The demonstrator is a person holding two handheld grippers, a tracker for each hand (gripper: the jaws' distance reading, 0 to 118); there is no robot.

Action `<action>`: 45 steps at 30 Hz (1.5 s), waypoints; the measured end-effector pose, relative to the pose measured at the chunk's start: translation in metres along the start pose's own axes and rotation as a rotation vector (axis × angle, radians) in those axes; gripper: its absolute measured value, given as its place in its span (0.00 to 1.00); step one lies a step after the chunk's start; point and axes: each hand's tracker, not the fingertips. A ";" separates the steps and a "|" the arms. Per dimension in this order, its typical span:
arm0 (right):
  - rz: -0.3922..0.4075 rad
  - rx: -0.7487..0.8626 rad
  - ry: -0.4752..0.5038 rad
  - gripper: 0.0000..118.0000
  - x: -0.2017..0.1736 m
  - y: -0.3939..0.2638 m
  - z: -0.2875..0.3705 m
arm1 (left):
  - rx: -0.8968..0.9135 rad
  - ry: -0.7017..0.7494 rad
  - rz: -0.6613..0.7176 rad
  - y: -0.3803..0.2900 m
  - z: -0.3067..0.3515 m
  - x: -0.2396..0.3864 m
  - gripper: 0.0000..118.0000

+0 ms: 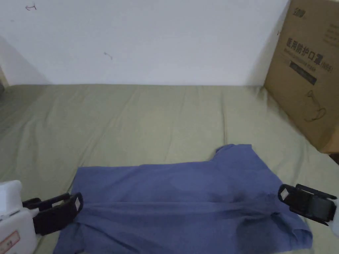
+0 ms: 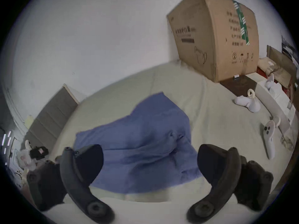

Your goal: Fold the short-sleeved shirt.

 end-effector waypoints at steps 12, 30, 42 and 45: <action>-0.034 -0.042 0.031 0.00 -0.017 0.002 0.020 | -0.396 0.019 0.129 0.009 -0.035 -0.030 0.00; 0.051 -0.191 -0.065 0.00 -0.004 -0.017 -0.018 | -0.601 0.169 -0.138 -0.060 -0.125 -0.085 0.53; 0.070 -0.440 -0.195 0.86 0.075 0.002 -0.090 | -0.528 0.118 -0.001 -0.047 -0.064 -0.036 0.05; 0.081 -0.499 -0.211 0.99 0.088 -0.006 -0.119 | -0.479 0.104 0.052 -0.040 -0.057 -0.034 0.05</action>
